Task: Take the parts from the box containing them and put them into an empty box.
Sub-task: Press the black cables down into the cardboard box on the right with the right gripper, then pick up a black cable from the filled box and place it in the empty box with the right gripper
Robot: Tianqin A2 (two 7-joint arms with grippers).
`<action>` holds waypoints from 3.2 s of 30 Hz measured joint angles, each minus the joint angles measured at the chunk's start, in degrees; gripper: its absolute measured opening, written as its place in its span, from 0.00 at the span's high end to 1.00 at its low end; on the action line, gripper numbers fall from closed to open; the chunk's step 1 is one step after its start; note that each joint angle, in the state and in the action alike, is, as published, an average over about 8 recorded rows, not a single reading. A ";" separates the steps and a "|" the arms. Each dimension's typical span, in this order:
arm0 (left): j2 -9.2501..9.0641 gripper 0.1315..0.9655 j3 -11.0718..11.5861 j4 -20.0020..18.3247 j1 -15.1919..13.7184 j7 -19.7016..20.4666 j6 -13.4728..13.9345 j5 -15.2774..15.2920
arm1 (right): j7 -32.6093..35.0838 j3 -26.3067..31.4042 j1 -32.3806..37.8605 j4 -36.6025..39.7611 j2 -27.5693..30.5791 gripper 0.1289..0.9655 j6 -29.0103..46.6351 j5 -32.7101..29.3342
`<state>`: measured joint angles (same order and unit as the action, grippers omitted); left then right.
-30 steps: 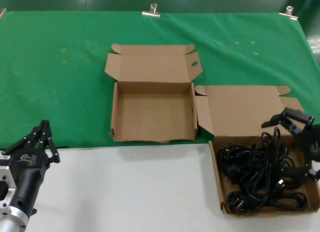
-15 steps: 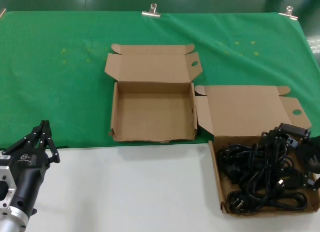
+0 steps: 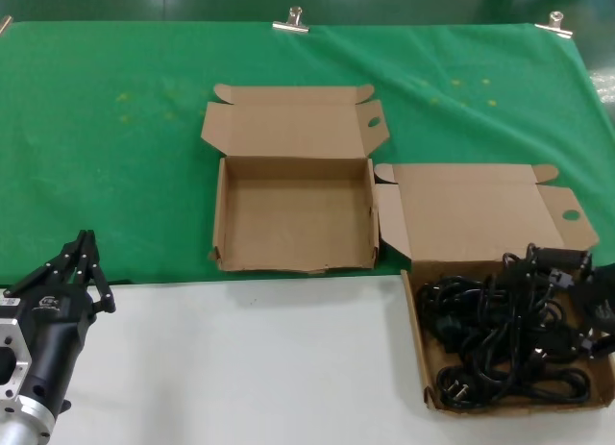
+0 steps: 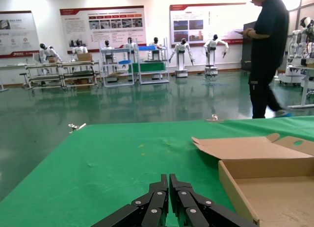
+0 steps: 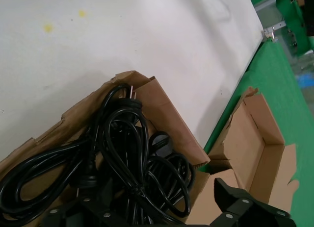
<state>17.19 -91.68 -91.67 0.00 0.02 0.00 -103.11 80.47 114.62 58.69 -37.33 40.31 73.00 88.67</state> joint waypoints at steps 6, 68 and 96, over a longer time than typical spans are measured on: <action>0.00 0.96 0.00 0.00 0.00 0.00 0.00 0.00 | 1.24 -0.01 -0.29 0.89 -0.17 0.31 -0.24 -0.19; 0.00 0.96 0.00 0.00 0.00 0.00 0.00 0.00 | -39.21 -3.14 -1.97 -16.12 2.24 0.97 -2.55 2.73; 0.00 0.96 0.00 0.00 0.00 0.00 0.00 0.00 | -34.13 -0.93 6.62 3.10 -21.17 0.97 -15.05 2.31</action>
<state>17.19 -91.68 -91.67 0.00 0.02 0.00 -103.11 46.35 113.69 65.31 -34.23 19.14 57.94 90.98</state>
